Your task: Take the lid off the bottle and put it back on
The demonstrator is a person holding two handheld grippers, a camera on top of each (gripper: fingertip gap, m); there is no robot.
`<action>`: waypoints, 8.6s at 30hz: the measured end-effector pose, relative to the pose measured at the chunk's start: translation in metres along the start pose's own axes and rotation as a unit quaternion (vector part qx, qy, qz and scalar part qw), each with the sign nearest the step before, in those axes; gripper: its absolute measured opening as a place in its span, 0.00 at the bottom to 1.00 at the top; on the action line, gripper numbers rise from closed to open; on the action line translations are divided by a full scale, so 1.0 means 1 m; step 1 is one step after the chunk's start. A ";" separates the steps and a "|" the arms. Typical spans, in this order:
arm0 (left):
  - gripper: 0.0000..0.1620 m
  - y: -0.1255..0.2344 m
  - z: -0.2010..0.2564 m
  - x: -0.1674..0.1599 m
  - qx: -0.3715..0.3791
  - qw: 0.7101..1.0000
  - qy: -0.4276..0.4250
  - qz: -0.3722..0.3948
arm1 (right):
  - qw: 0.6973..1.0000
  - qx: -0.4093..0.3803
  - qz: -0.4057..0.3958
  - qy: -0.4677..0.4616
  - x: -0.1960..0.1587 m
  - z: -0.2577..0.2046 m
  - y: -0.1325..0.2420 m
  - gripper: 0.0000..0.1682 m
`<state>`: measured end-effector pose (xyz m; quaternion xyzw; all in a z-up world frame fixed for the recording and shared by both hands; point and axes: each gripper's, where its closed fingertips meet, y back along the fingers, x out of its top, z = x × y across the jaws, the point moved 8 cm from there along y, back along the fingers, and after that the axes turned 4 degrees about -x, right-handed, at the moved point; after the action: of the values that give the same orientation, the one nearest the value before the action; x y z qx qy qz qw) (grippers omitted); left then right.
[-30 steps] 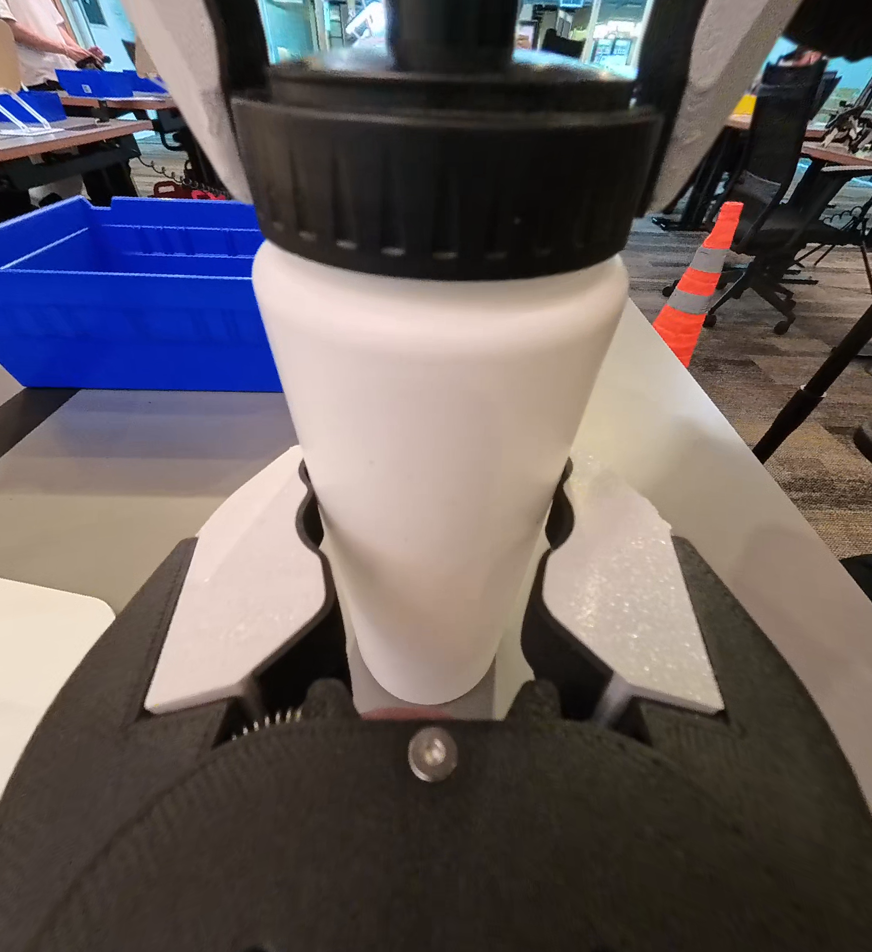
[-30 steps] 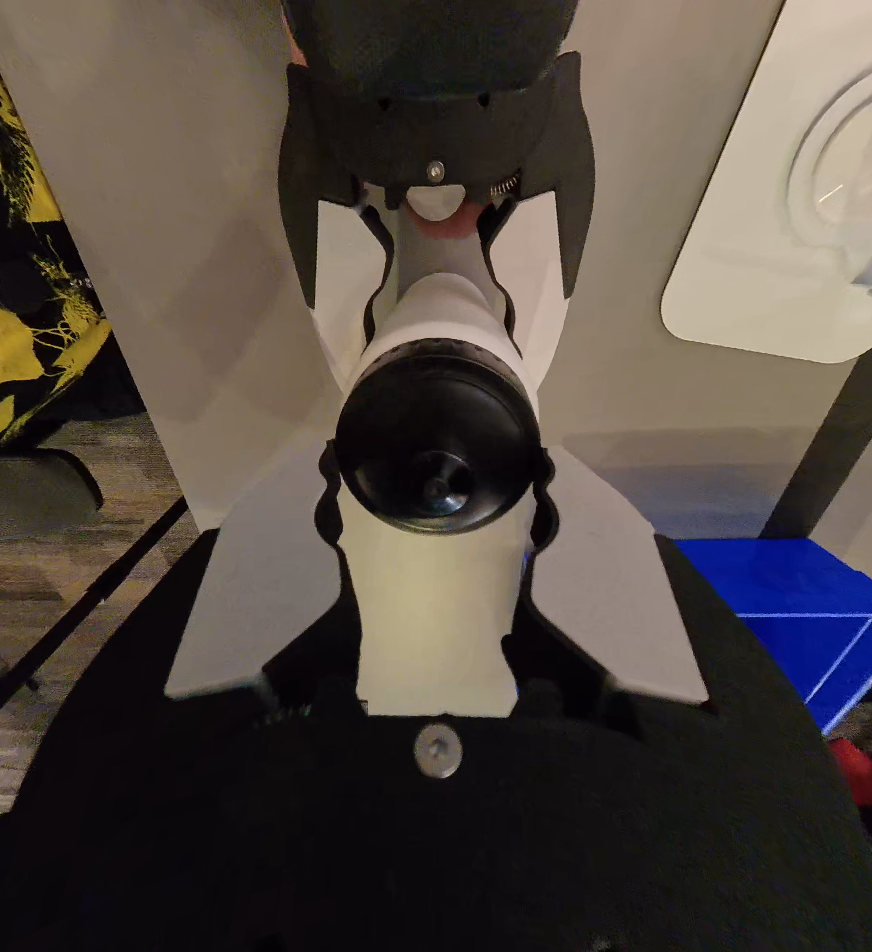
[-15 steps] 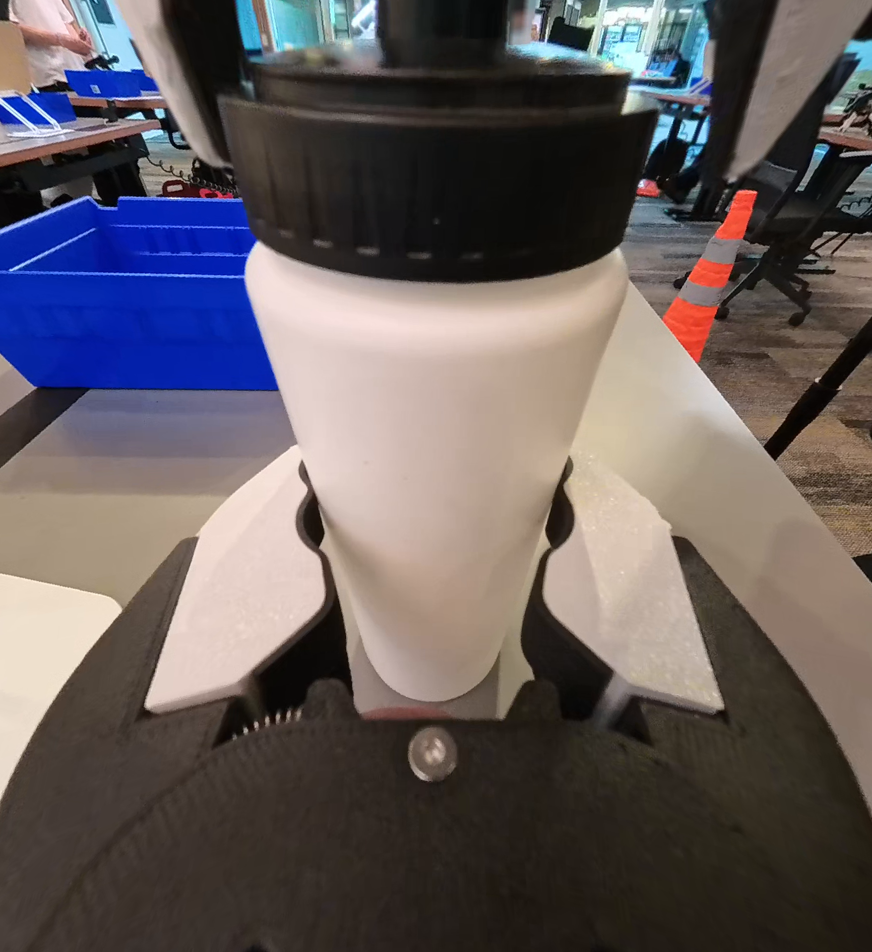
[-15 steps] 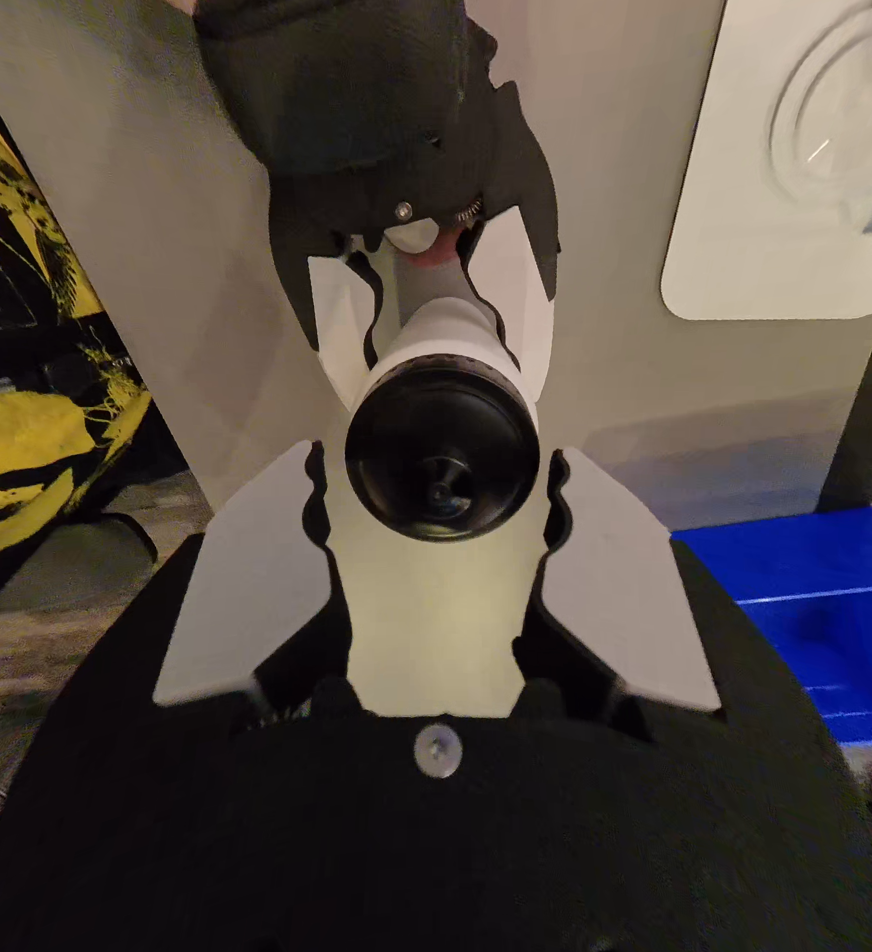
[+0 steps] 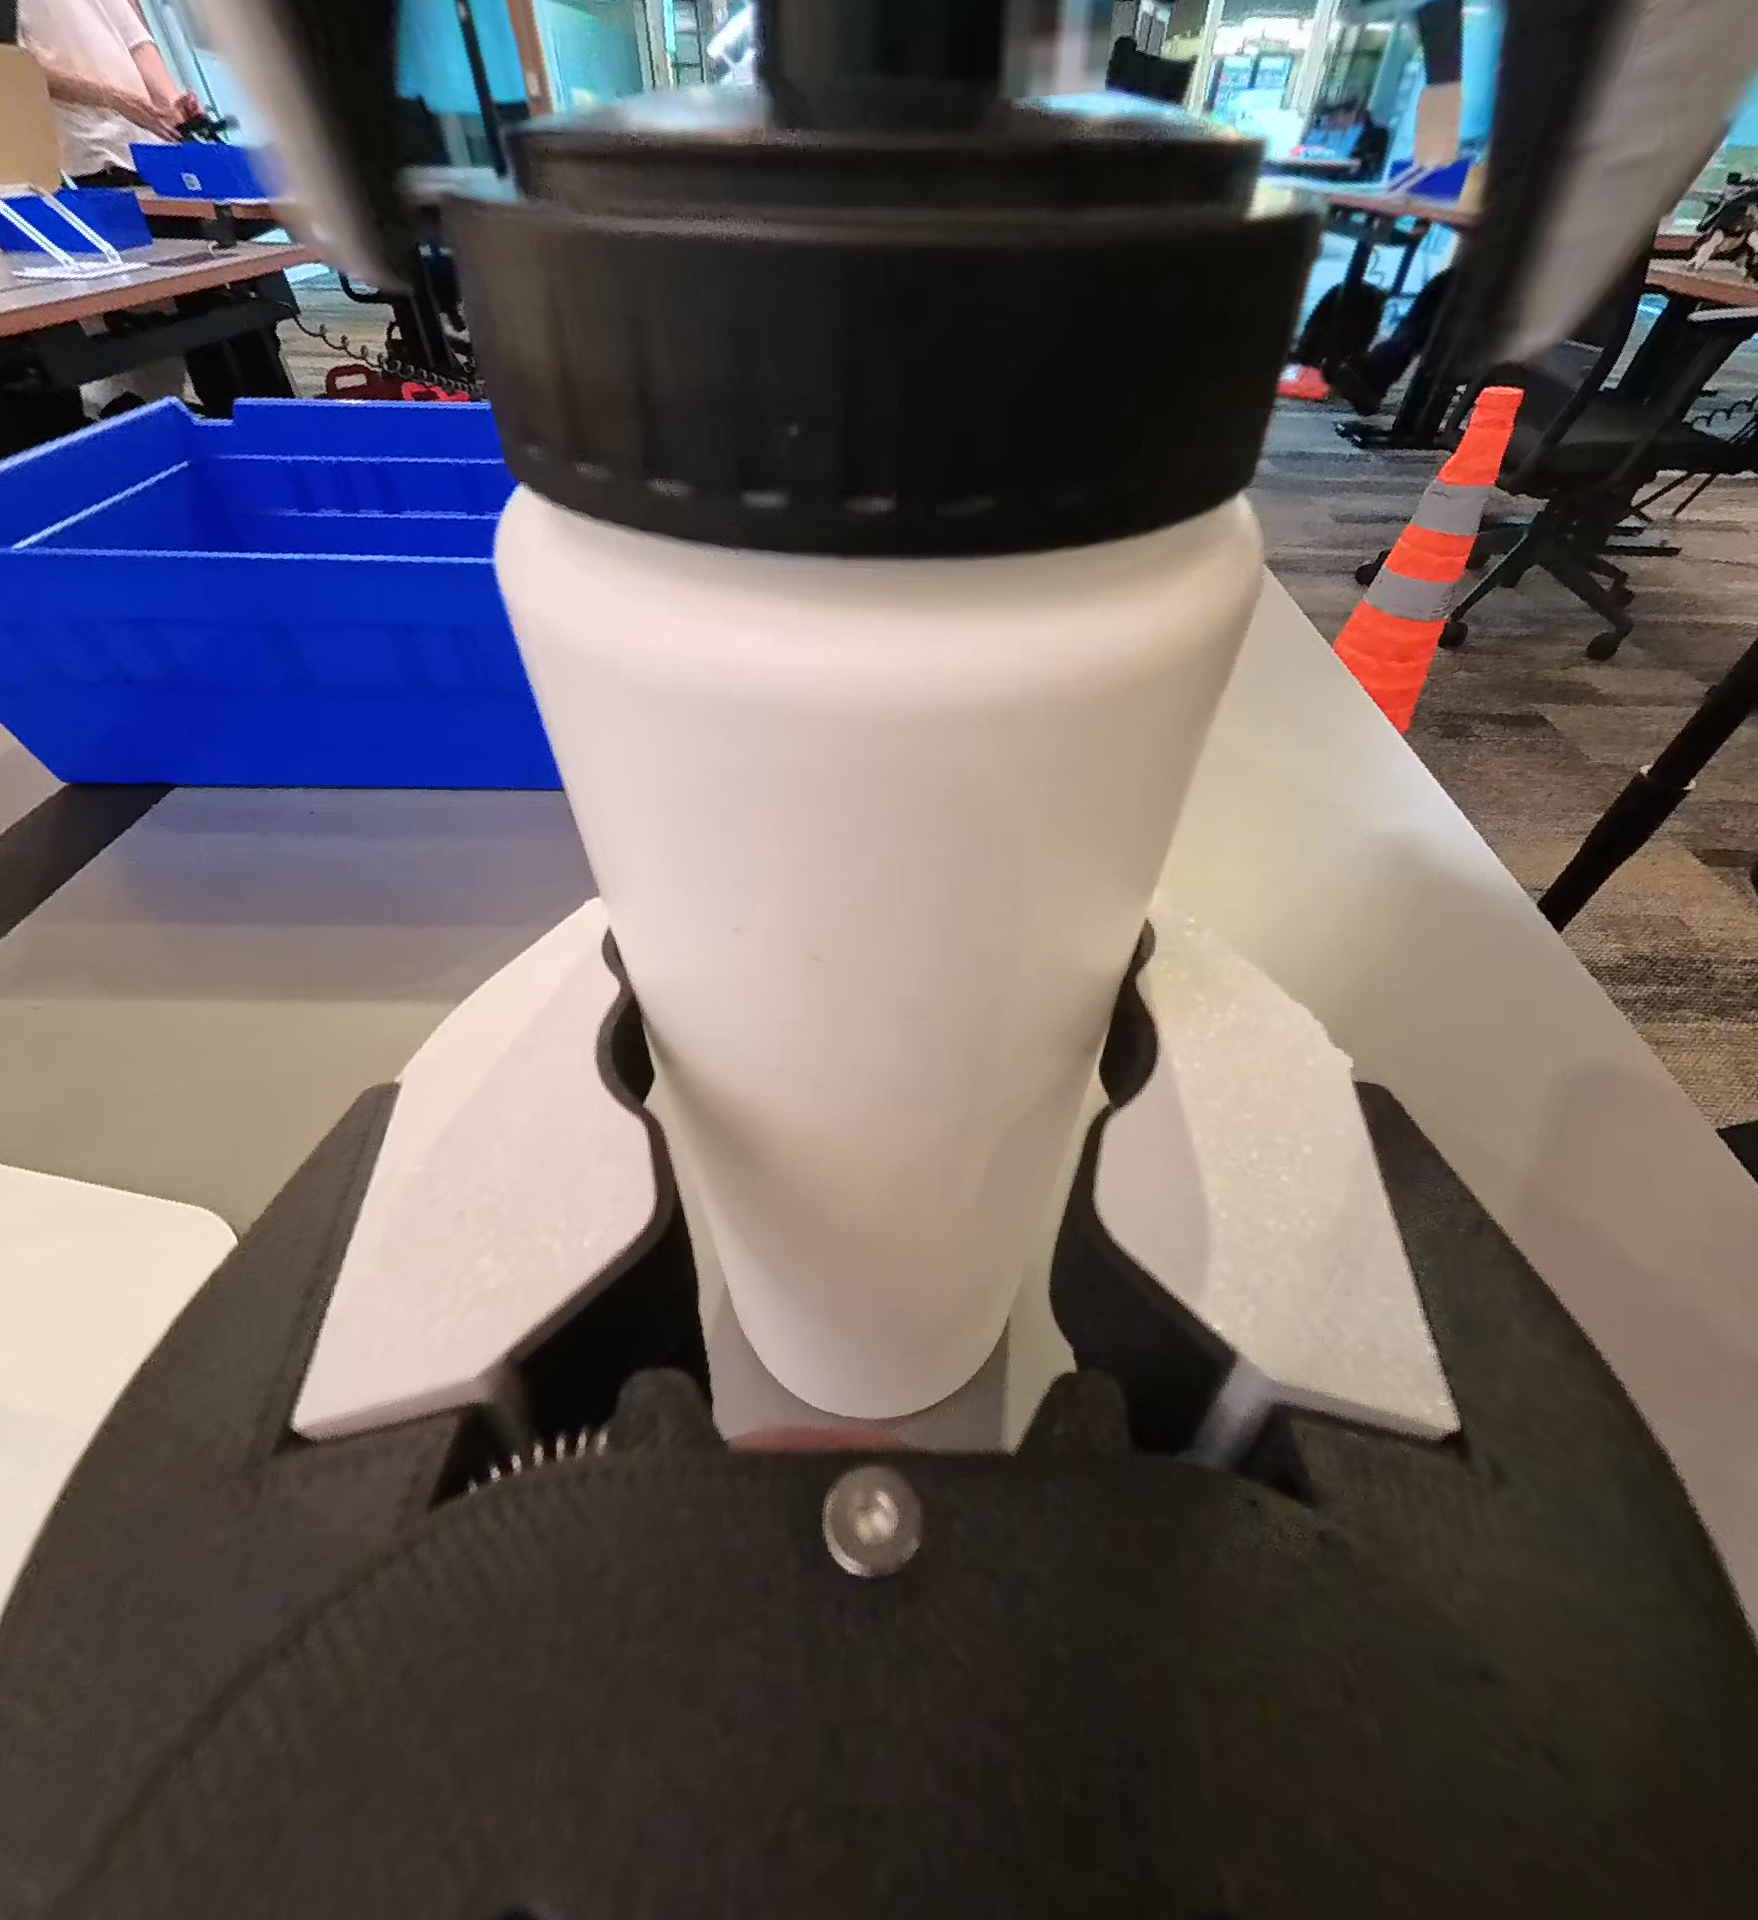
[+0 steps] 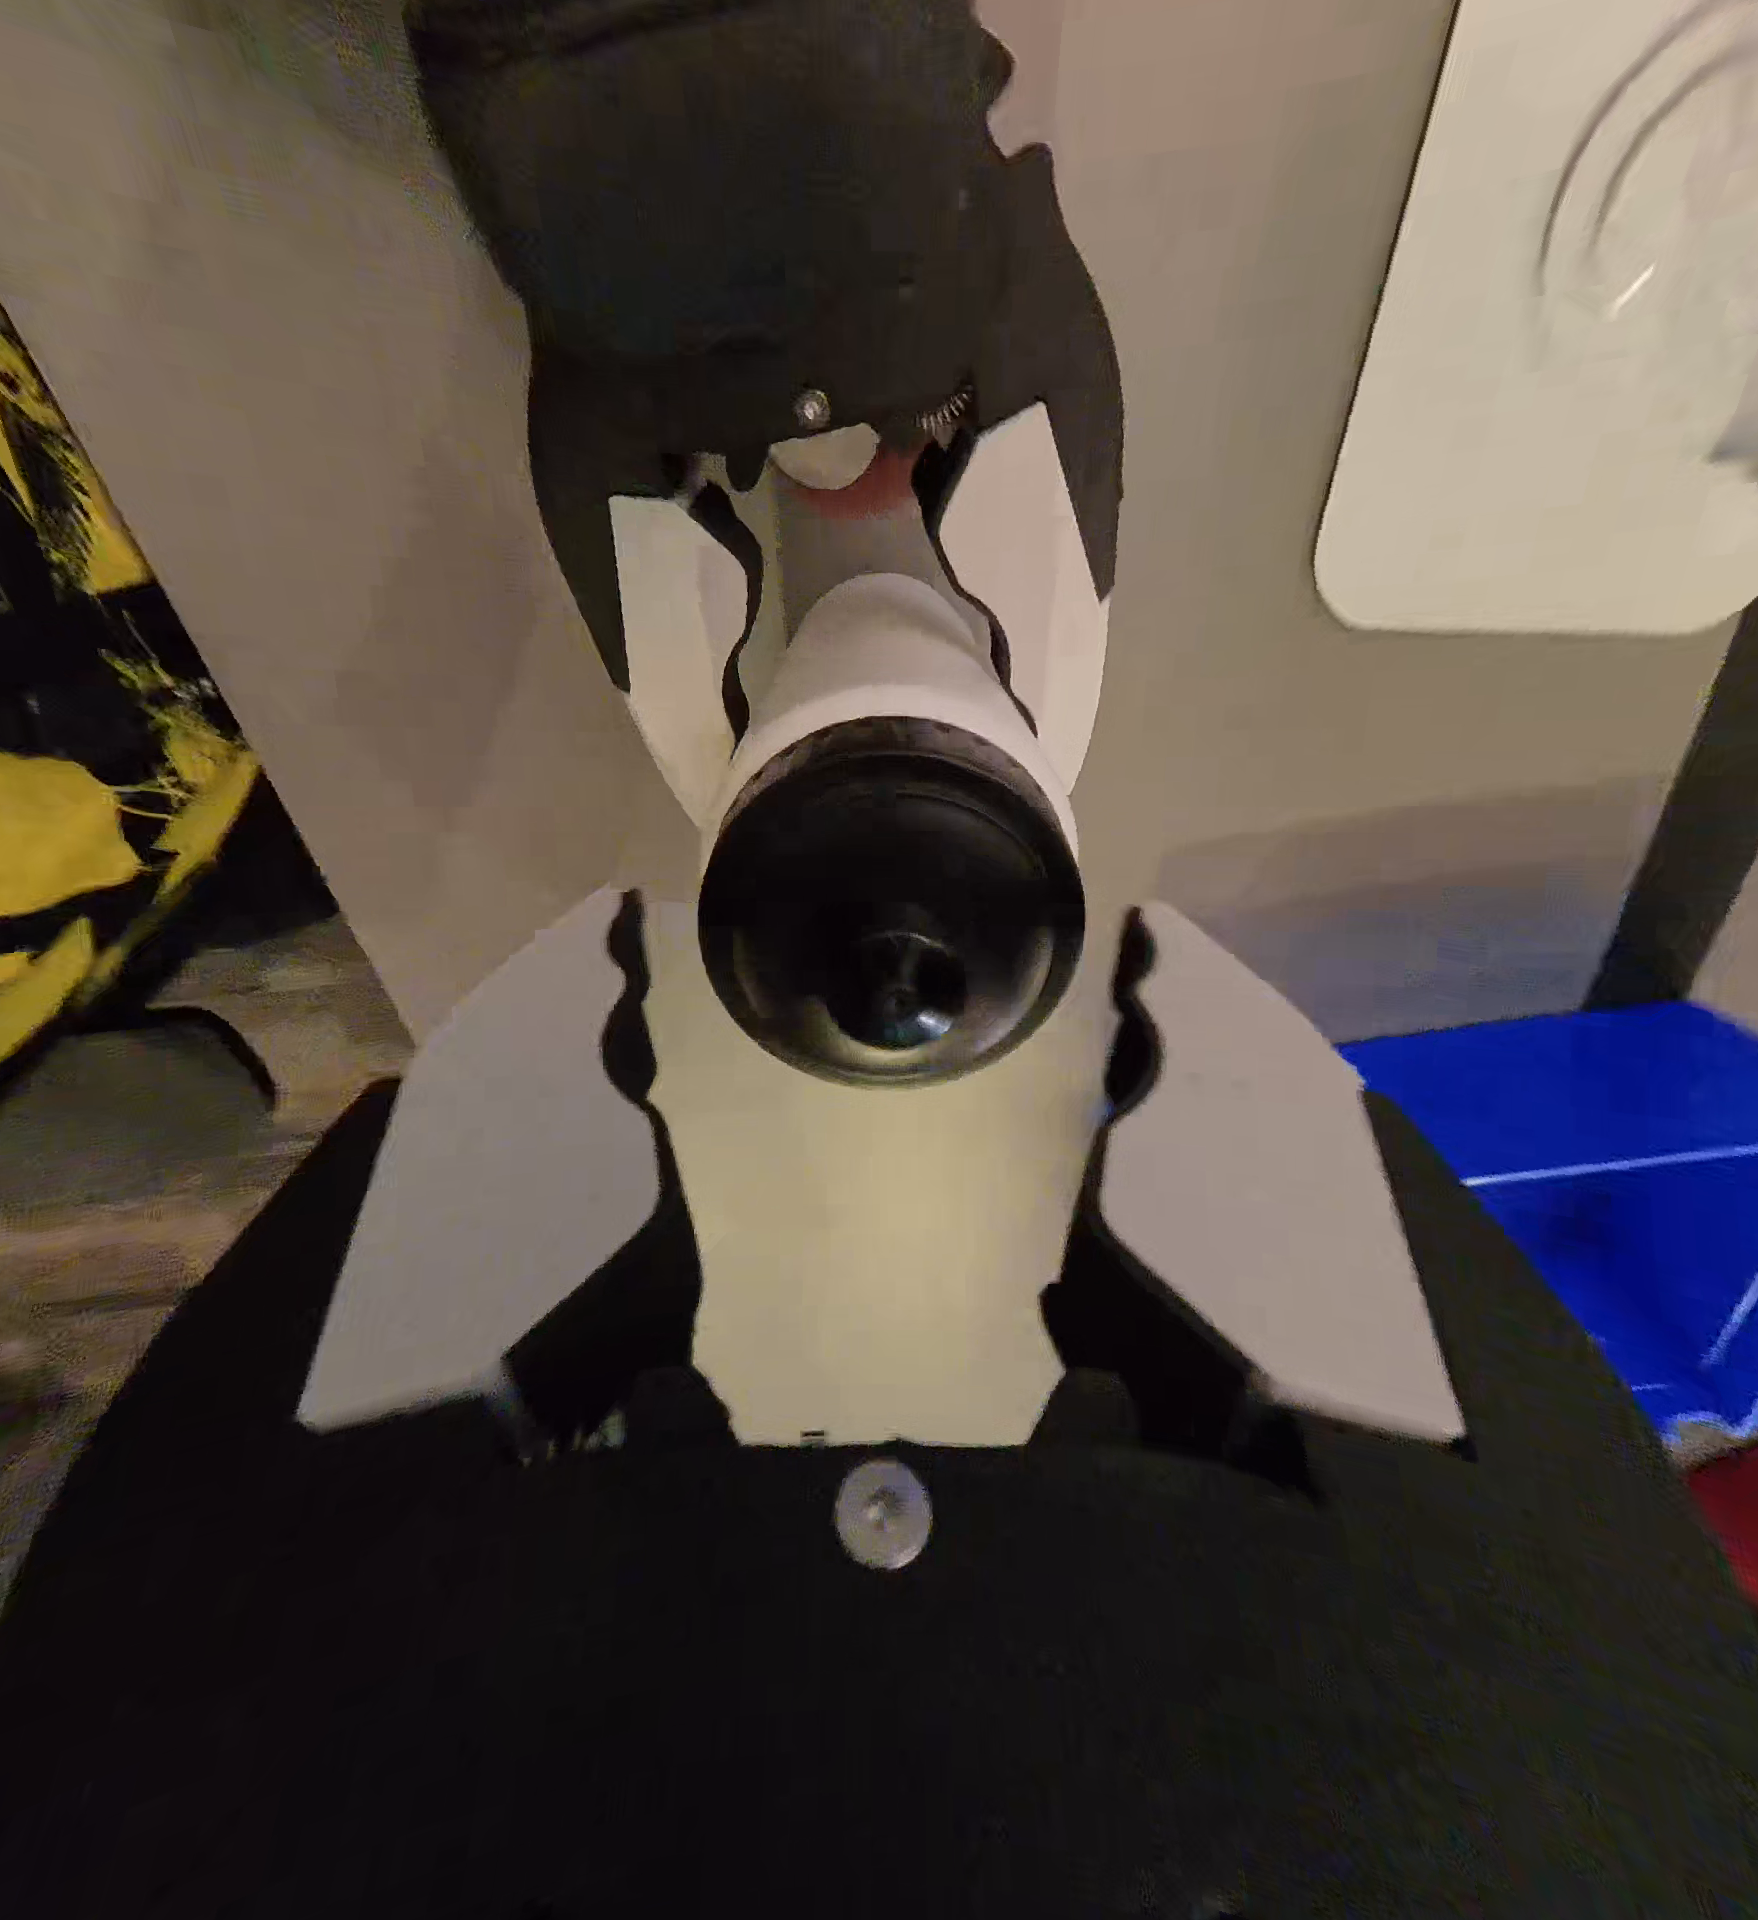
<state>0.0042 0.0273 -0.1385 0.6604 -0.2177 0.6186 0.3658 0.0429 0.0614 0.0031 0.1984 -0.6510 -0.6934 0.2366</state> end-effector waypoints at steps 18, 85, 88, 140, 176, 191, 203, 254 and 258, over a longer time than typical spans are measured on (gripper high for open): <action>0.53 0.000 0.001 0.000 -0.002 1.000 -0.001 0.000 | 1.000 0.025 0.000 -0.014 0.000 0.001 0.003 0.50; 0.53 -0.002 0.002 0.000 -0.009 1.000 -0.001 0.003 | 1.000 -0.014 -0.021 -0.005 -0.004 -0.002 -0.001 0.42; 0.53 -0.002 0.002 0.000 -0.009 1.000 -0.001 0.003 | 0.997 -0.014 -0.016 -0.071 -0.005 -0.002 -0.001 0.42; 0.53 -0.003 0.004 -0.001 -0.009 1.000 -0.008 -0.003 | 0.999 0.013 0.044 -0.009 -0.016 -0.001 -0.010 0.55; 0.53 -0.004 0.005 -0.001 -0.020 1.000 -0.004 -0.002 | 0.998 0.012 0.031 -0.053 -0.018 -0.003 -0.005 0.43; 0.53 -0.007 0.010 -0.001 -0.026 1.000 -0.015 -0.008 | 0.997 0.005 0.021 0.080 -0.018 -0.008 -0.004 0.43; 0.53 -0.006 0.009 0.000 -0.020 1.000 -0.013 -0.010 | 0.997 -0.001 0.035 -0.065 -0.019 -0.009 -0.005 0.43; 0.29 -0.002 -0.022 -0.022 0.087 0.996 0.016 0.023 | 0.796 -0.139 0.469 -0.356 -0.208 0.127 0.024 0.61; 0.28 -0.001 -0.025 -0.024 0.090 0.995 0.026 0.027 | 0.807 -0.115 0.379 -0.439 -0.241 0.185 -0.006 0.62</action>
<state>-0.0154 0.0428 -0.1631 0.6680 -0.1692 0.6626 0.2933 0.1295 0.3526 0.0025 -0.4179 -0.6244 -0.6318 0.1905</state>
